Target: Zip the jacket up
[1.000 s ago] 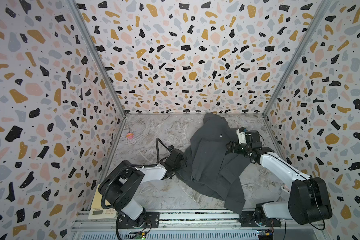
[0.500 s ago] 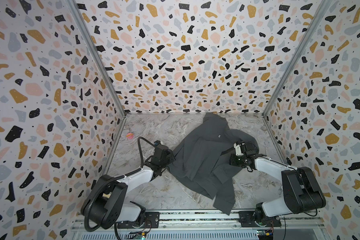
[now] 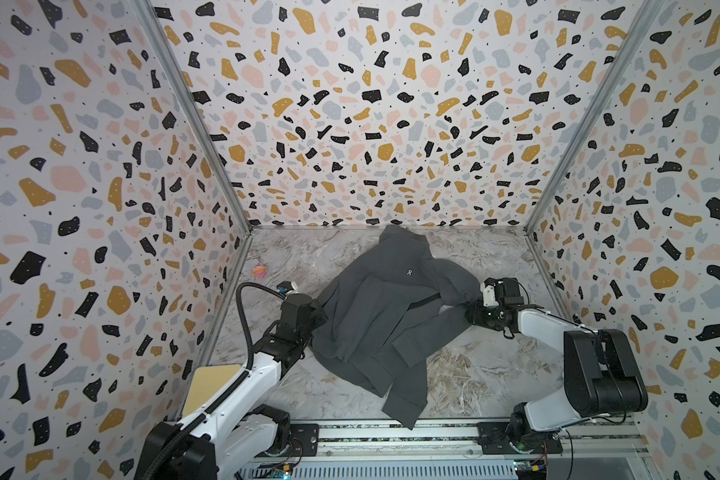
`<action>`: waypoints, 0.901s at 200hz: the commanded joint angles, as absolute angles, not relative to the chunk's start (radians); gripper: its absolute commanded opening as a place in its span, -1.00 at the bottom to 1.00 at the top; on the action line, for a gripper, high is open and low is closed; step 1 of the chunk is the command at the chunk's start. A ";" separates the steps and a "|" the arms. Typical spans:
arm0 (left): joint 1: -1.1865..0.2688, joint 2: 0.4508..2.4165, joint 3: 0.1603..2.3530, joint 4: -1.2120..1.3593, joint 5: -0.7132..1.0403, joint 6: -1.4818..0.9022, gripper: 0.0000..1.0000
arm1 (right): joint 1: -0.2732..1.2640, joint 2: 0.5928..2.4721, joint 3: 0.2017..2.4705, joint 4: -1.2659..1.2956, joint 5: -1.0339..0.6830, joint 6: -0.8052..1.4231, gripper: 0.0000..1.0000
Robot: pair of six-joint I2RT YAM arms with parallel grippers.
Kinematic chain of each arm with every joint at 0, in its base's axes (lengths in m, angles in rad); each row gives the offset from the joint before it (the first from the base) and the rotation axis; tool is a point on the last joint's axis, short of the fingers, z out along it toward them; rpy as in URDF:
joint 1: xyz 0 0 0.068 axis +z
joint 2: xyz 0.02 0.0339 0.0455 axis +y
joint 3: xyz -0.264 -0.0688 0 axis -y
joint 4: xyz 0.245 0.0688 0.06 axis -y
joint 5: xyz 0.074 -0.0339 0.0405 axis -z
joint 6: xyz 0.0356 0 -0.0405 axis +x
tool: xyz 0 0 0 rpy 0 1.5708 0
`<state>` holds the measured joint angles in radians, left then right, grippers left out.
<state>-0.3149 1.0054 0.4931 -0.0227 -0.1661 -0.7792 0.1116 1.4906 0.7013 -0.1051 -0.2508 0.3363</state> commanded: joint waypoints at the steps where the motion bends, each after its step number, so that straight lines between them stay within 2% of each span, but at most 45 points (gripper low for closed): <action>1: -0.310 0.998 0.471 -0.014 -0.163 -0.776 -1.00 | 0.165 1.421 0.679 -0.045 -0.348 0.431 0.28; 21: -0.310 1.000 0.476 -0.016 -0.167 -0.769 -1.00 | 0.176 1.432 0.628 0.045 -0.389 0.515 0.37; 42: -0.310 0.997 0.487 -0.022 -0.172 -0.763 -1.00 | 0.182 1.524 0.613 0.061 -0.350 0.512 0.44; 51: -0.310 0.998 0.490 -0.021 -0.174 -0.763 -1.00 | 0.193 1.563 0.609 0.067 -0.313 0.499 0.45; 60: -0.310 1.000 0.494 -0.024 -0.178 -0.761 -1.00 | 0.206 1.600 0.610 0.064 -0.263 0.478 0.37; 72: -0.309 1.001 0.502 -0.032 -0.187 -0.759 -1.00 | 0.214 1.623 0.634 0.044 -0.235 0.437 0.00; 84: -0.309 1.002 0.508 -0.036 -0.197 -0.754 -1.00 | 0.207 1.639 0.671 0.029 -0.224 0.419 -0.63; 94: -0.310 1.002 0.513 -0.041 -0.207 -0.748 -1.00 | 0.203 1.646 0.725 -0.021 -0.162 0.392 -1.00; 105: -0.310 1.003 0.521 -0.053 -0.218 -0.737 -1.00 | 0.178 1.639 0.768 -0.045 -0.142 0.370 -1.00; 130: -0.307 0.998 0.522 -0.069 -0.232 -0.734 -1.00 | 0.003 1.644 0.833 -0.006 -0.311 0.372 -1.00; 145: -0.306 0.991 0.515 -0.069 -0.223 -0.741 -1.00 | -0.072 1.675 0.911 -0.044 -0.325 0.340 -1.00; 172: -0.307 0.979 0.503 -0.074 -0.198 -0.754 -1.00 | -0.120 1.681 1.007 -0.110 -0.372 0.324 -1.00; 176: -0.307 0.977 0.501 -0.072 -0.193 -0.756 -1.00 | -0.115 1.669 0.996 -0.099 -0.397 0.338 -0.88; 180: -0.307 0.975 0.498 -0.070 -0.187 -0.759 -1.00 | -0.108 1.655 0.985 -0.088 -0.423 0.354 -0.50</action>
